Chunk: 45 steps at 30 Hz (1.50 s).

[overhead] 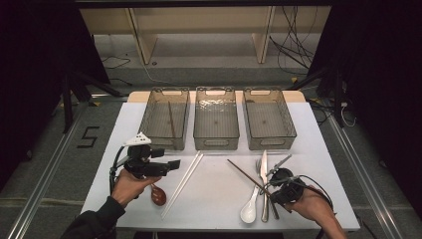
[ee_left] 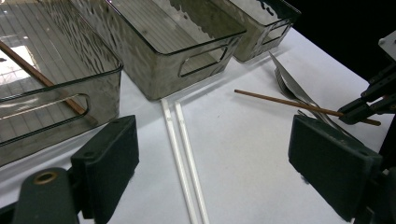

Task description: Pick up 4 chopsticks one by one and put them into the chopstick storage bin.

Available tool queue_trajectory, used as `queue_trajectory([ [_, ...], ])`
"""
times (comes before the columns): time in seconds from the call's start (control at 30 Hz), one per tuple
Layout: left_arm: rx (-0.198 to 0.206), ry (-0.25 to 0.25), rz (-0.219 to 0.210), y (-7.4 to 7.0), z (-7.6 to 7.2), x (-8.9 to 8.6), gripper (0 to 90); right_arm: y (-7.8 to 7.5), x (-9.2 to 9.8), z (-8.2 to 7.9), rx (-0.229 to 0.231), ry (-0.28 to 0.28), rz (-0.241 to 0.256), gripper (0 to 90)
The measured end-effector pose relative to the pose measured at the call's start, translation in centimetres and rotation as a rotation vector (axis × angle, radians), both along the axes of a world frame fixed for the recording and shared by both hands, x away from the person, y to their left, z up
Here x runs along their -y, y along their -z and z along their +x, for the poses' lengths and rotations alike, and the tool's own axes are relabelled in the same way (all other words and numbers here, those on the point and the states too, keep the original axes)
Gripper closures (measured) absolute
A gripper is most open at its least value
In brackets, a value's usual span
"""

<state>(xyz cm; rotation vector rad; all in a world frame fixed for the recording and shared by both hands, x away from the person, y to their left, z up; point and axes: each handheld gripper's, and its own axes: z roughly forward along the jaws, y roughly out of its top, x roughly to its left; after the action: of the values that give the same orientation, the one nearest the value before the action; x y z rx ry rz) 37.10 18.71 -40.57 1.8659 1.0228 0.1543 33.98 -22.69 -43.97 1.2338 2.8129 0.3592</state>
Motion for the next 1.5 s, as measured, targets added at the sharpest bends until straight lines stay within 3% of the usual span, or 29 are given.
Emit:
queue_trajectory([
  [0.13, 0.002, 0.002, -0.003, 0.0, 0.0, 0.1, 15.6, -0.6, 0.3, 0.1, 0.032, 0.000, 0.039, 85.1],
  [0.3, -0.003, 0.007, 0.002, 0.1, -0.1, 0.3, 15.6, -2.1, 0.1, -0.1, 0.103, -0.006, 0.109, 85.0],
  [0.7, -0.011, 0.026, -0.010, 0.0, -0.2, 1.2, 15.6, -4.4, -3.1, -0.5, 0.278, -0.033, 0.257, 84.9],
  [1.0, -0.030, 0.054, -0.034, 0.0, -0.2, 2.7, 15.6, -4.6, -5.9, 0.0, 0.341, -0.063, 0.291, 84.9],
  [1.23, -0.040, 0.070, -0.080, -0.5, -0.2, 3.9, 15.7, -4.8, -7.2, 0.1, 0.366, -0.084, 0.318, 84.8],
  [1.5, -0.061, 0.083, -0.106, -0.6, 0.4, 5.2, 15.8, -4.9, -8.2, 0.2, 0.385, -0.100, 0.338, 84.8],
])
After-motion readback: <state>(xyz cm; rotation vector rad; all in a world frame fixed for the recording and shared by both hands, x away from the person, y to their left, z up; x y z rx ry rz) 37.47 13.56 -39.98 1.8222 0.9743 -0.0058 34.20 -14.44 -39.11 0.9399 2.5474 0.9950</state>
